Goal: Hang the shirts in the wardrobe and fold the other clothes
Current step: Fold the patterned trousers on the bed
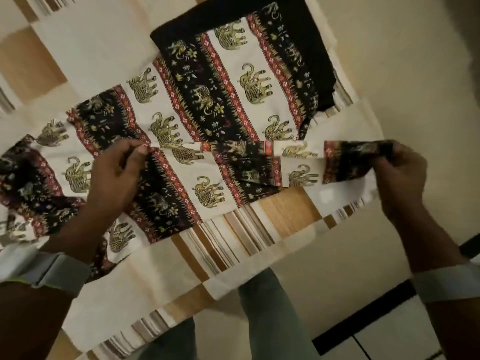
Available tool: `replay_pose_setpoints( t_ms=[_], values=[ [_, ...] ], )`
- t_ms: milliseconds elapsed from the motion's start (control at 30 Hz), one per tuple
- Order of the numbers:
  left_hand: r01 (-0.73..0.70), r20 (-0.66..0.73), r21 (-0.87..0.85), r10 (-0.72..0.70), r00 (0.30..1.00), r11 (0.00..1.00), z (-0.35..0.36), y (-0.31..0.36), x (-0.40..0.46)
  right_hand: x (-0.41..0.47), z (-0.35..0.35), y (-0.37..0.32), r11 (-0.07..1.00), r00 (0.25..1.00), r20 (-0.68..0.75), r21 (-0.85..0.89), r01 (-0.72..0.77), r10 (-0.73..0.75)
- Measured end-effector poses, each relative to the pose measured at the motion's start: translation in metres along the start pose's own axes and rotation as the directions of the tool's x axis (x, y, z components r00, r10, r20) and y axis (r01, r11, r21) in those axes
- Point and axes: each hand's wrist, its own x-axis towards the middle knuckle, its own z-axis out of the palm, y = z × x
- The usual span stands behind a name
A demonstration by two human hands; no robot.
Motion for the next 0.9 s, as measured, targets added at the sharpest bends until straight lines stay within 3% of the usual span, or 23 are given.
replay_pose_setpoints(
  t_ms=[67,133,200,333,533,733,833,900],
  values=[
    [-0.041,-0.051,-0.048,0.039,0.998,0.998,-0.010,0.002,0.007,0.027,0.011,-0.029,0.977,0.999,-0.019,0.210,-0.036,0.040],
    [-0.093,-0.119,-0.067,0.085,0.989,0.993,-0.019,0.003,0.015,0.053,0.031,-0.059,0.953,1.000,0.009,0.303,-0.004,0.002],
    [-0.108,-0.179,-0.057,0.096,0.979,0.993,-0.026,0.004,0.026,0.083,0.058,-0.086,0.969,0.996,0.008,0.234,0.081,-0.086],
    [-0.071,-0.288,0.024,0.075,0.955,0.997,-0.040,-0.003,0.054,0.145,0.112,-0.114,0.981,0.985,0.006,-0.084,0.175,-0.175],
    [0.076,-0.290,0.119,-0.039,0.956,0.990,-0.060,-0.036,0.095,0.189,0.161,-0.114,0.958,0.992,0.088,-0.267,0.108,-0.087],
    [0.182,-0.203,0.279,-0.128,0.971,0.943,-0.056,-0.049,0.103,0.184,0.152,-0.122,0.964,0.982,0.150,-0.254,-0.074,0.115],
    [0.179,-0.215,0.325,-0.111,0.970,0.929,-0.057,-0.044,0.105,0.175,0.140,-0.118,0.956,0.950,0.295,-0.292,-0.015,0.105],
    [0.183,-0.216,0.348,-0.111,0.970,0.919,-0.056,-0.043,0.106,0.172,0.135,-0.115,0.938,0.943,0.317,-0.345,0.014,0.103]
  ],
)
